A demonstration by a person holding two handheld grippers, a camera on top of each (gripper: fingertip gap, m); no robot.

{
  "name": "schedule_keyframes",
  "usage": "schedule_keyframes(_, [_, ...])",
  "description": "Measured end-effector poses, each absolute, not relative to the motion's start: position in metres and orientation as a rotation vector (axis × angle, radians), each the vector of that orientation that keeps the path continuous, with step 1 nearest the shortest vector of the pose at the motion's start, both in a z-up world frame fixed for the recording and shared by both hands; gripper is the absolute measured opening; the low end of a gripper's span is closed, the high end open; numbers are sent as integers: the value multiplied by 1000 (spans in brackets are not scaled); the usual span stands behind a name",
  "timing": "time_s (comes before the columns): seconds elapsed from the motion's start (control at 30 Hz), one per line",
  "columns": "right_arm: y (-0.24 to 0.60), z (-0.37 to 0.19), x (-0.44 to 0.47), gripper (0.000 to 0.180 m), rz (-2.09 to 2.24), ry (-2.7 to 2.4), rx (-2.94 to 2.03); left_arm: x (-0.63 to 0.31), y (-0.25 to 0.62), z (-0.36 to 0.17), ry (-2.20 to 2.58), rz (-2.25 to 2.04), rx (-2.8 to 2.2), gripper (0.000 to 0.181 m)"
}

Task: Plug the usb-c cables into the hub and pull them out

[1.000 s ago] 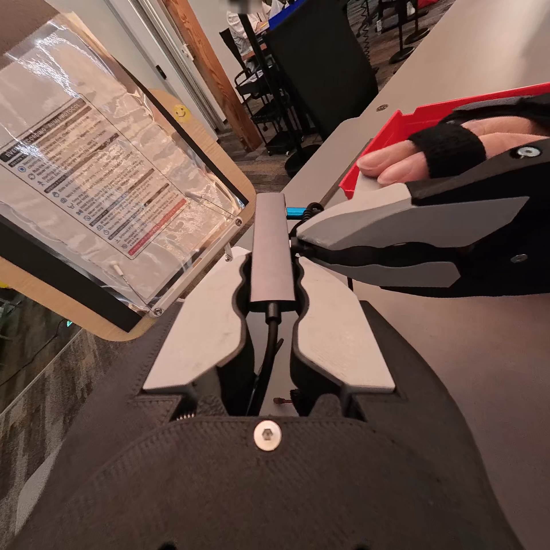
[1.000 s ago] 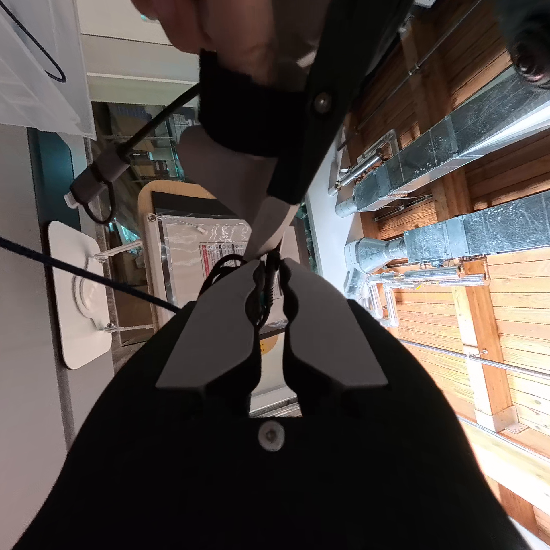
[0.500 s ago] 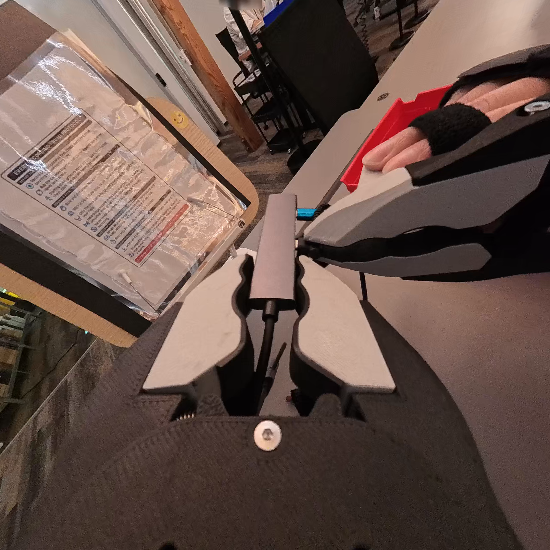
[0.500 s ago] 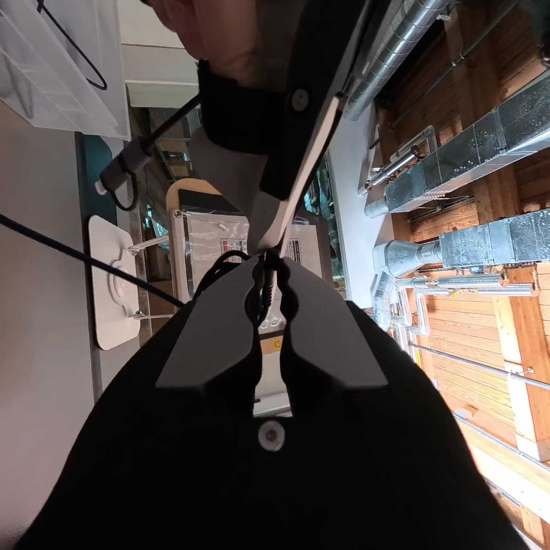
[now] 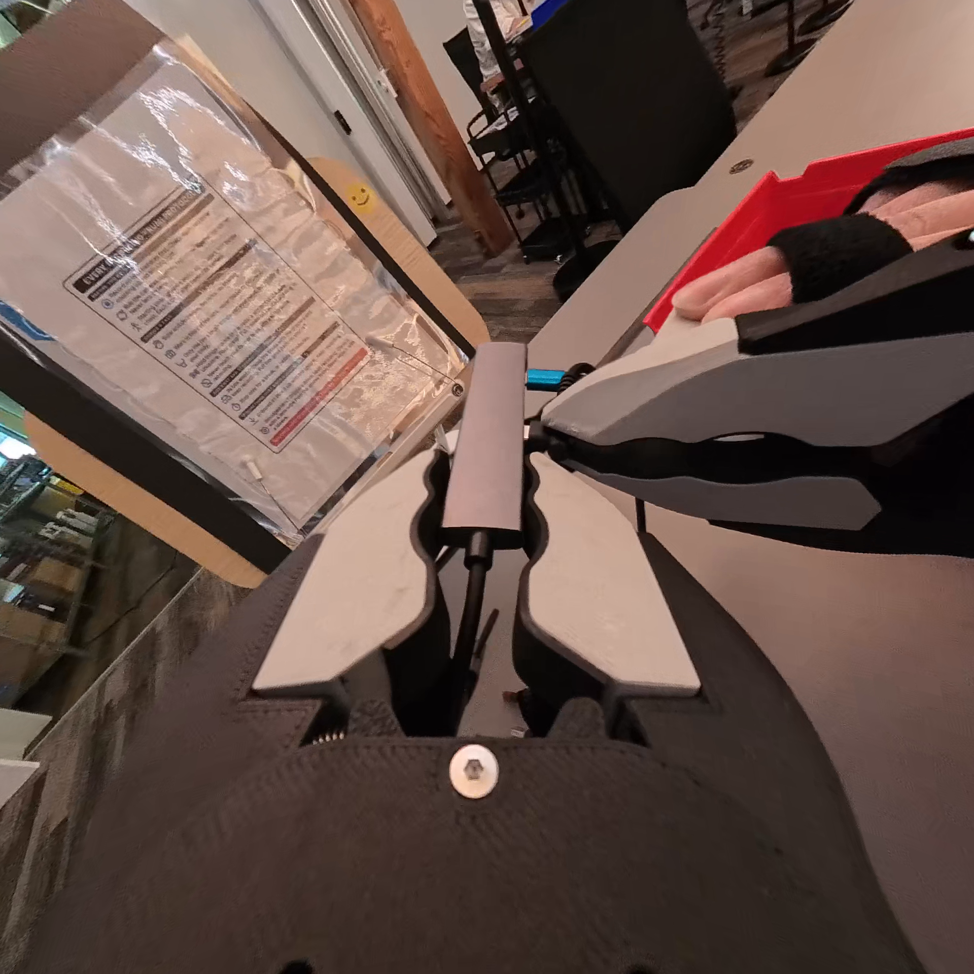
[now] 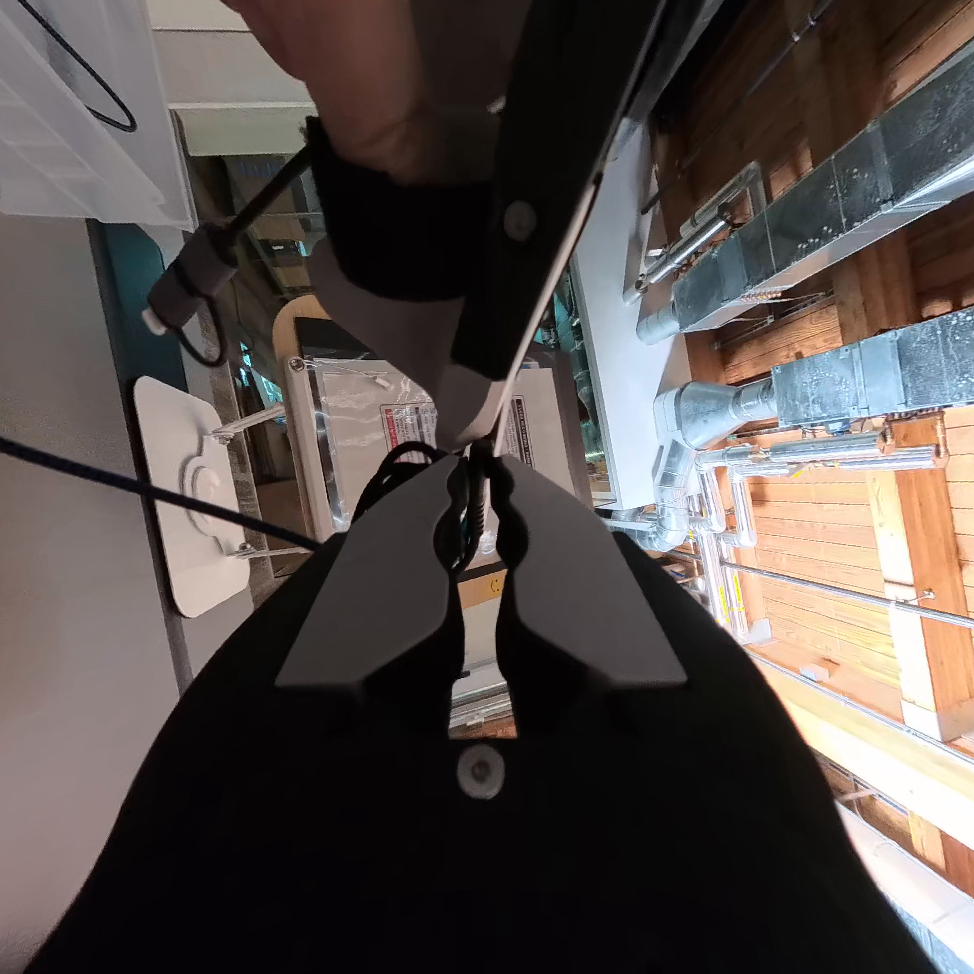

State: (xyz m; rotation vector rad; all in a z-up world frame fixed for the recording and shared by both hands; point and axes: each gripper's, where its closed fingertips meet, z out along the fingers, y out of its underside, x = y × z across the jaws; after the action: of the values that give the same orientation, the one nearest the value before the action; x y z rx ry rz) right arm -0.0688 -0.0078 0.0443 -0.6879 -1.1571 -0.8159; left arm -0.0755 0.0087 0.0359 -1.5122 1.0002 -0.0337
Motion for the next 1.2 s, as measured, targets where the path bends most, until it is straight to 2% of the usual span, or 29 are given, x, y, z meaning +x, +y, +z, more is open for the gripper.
schedule_keyframes(0.1, [-9,41,-69,8,-801,-1197,-672,-79,11,35,1005,-15,-1524,26])
schedule_keyframes(0.17, [-22,38,-72,8,-744,-1259,-589,-119,32,51,872,225,-1500,26])
schedule_keyframes(0.3, [-23,47,-64,9,-663,-1240,-646,-150,13,85,783,-244,-1537,26])
schedule_keyframes(0.47, [-47,46,-73,9,-215,-1367,-760,-187,7,110,670,-207,-1503,26])
schedule_keyframes(0.67, [-49,45,-43,9,-36,-1450,-956,-200,-1,124,640,-209,-1444,26])
schedule_keyframes(0.9, [-72,139,69,8,-79,-1043,-927,-187,-8,126,683,-233,-1426,26])
schedule_keyframes(1.0, [-89,159,121,8,-199,-921,-948,-184,-7,124,693,-233,-1433,26])
schedule_keyframes(1.07, [-89,140,140,8,-207,-981,-1075,-181,-6,121,701,-238,-1442,25])
schedule_keyframes(1.2, [-75,43,153,8,-21,-1292,-1434,-175,-6,117,719,-240,-1451,26])
